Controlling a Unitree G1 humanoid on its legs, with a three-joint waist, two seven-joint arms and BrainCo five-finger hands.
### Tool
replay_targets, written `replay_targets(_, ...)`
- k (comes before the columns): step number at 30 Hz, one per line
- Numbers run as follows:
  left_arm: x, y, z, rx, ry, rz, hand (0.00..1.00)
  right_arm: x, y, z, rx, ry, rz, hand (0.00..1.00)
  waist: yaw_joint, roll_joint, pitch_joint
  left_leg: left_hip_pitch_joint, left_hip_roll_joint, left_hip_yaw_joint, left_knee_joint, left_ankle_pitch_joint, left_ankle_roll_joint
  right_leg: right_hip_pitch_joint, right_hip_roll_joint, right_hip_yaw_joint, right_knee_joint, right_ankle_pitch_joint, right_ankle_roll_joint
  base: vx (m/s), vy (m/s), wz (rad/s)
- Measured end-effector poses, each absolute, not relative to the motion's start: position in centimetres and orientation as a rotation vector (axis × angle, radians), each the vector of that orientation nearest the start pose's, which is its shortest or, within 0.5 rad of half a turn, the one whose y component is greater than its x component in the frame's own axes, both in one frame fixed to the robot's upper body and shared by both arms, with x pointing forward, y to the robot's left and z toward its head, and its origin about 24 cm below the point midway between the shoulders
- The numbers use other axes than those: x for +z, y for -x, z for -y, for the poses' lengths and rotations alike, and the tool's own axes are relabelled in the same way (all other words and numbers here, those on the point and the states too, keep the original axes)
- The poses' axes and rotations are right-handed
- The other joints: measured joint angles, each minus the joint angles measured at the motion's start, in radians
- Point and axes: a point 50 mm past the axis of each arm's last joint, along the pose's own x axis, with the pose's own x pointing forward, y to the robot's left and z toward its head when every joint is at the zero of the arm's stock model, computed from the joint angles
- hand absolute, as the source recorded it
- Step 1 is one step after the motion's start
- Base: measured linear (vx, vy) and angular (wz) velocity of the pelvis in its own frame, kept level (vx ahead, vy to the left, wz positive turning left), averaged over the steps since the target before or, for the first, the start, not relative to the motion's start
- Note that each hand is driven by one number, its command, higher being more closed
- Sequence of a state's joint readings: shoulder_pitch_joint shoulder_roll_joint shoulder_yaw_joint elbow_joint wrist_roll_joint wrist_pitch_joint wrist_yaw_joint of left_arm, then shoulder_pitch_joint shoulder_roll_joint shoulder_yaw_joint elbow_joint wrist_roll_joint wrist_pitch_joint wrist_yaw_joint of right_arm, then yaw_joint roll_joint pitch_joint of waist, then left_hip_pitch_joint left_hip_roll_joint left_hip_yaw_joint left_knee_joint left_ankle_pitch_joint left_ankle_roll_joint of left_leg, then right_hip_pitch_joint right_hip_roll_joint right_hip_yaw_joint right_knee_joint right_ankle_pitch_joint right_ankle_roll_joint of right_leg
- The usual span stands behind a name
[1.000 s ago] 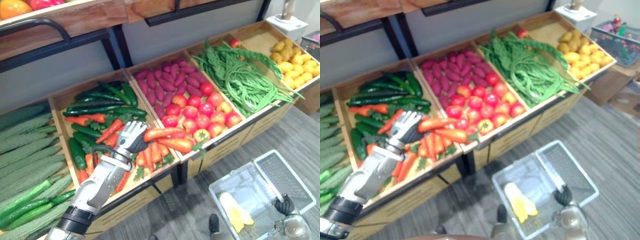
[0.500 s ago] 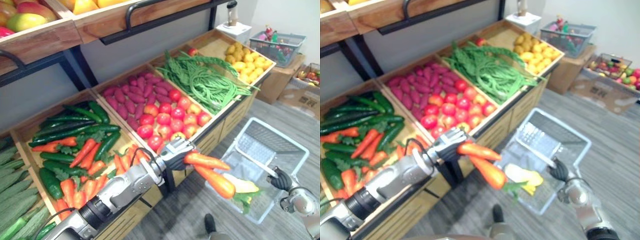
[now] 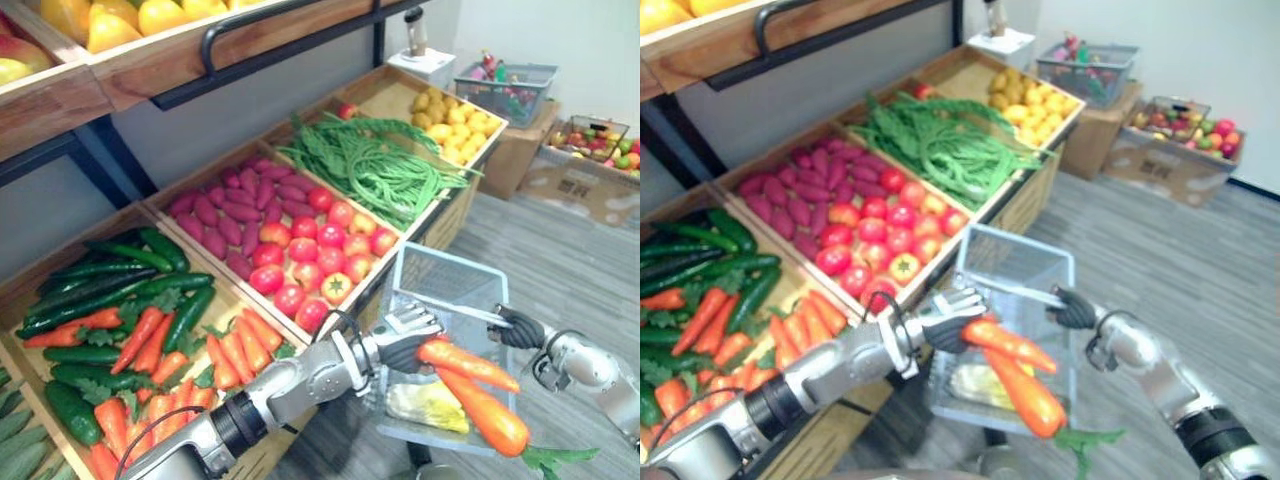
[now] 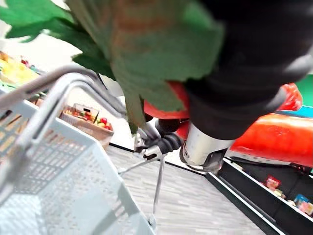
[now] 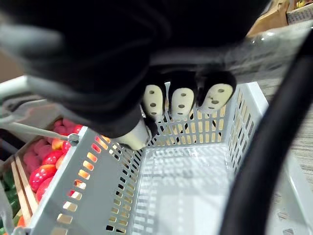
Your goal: Pick vegetable in the basket
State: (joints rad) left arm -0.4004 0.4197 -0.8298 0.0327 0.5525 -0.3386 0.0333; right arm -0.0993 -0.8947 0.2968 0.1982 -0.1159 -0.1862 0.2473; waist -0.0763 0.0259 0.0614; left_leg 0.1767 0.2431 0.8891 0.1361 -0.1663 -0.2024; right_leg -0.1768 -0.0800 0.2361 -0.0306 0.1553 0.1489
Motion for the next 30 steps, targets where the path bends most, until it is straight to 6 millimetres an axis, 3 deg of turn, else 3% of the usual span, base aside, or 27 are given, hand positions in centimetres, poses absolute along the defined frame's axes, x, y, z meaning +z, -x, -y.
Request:
replay_targets(5, 7.1, -23.1, -1.2, -0.936, -0.924, 0.689, 1.0, 6.4, -25.6, 26.0, 0.539, 0.975, -0.177, 1.0, -0.006, 0.013, -0.011, 0.0, 0.018, 0.033, 0.027, -0.015, -0.008, -0.011, 0.016, 0.024, 0.001, 0.001, 0.001, -0.01, -0.024, -0.17)
replay_targets(9, 5.3, -23.6, -0.9, -0.948, -0.957, 0.608, 1.0, 6.5, -25.7, 25.6, 0.549, 0.939, -0.174, 1.0, -0.01, 0.012, -0.011, 0.008, 0.027, 0.051, 0.035, -0.021, -0.011, -0.015, 0.027, 0.037, 0.001, 0.001, 0.001, -0.02, -0.036, -0.12)
replay_targets(19, 1.4, -24.8, -2.0, -0.947, -1.112, 0.44, 1.0, 6.7, -26.2, 23.5, 0.621, 0.909, -0.134, 1.0, -0.03, 0.007, -0.008, 0.04, 0.031, 0.127, 0.043, -0.037, -0.02, -0.031, 0.054, 0.097, 0.001, 0.001, 0.001, -0.01, -0.025, -0.2)
replay_targets(28, 0.3, -28.1, -2.3, -0.835, -1.24, 0.309, 1.0, 6.9, -27.0, 21.7, 0.662, 0.863, -0.098, 1.0, -0.046, -0.019, 0.012, 0.045, 0.021, 0.164, 0.04, -0.038, -0.021, -0.056, 0.064, 0.131, 0.012, 0.001, 0.001, -0.04, -0.041, -0.11)
replay_targets(29, 0.1, -28.3, -2.4, -0.828, -1.246, 0.29, 0.0, 7.1, -27.2, 21.6, 0.663, 0.866, -0.089, 1.0, -0.054, -0.019, 0.012, 0.042, 0.019, 0.167, 0.039, -0.038, -0.021, -0.061, 0.065, 0.135, 0.014, 0.002, 0.002, -0.04, -0.038, -0.11)
replay_targets(30, 0.0, -28.4, -2.3, -0.826, -1.251, 0.277, 0.0, 7.2, -27.3, 21.5, 0.662, 0.866, -0.083, 1.0, -0.056, -0.02, 0.014, 0.042, 0.017, 0.17, 0.038, -0.038, -0.021, -0.064, 0.065, 0.139, 0.014, 0.002, 0.003, -0.04, -0.045, -0.13)
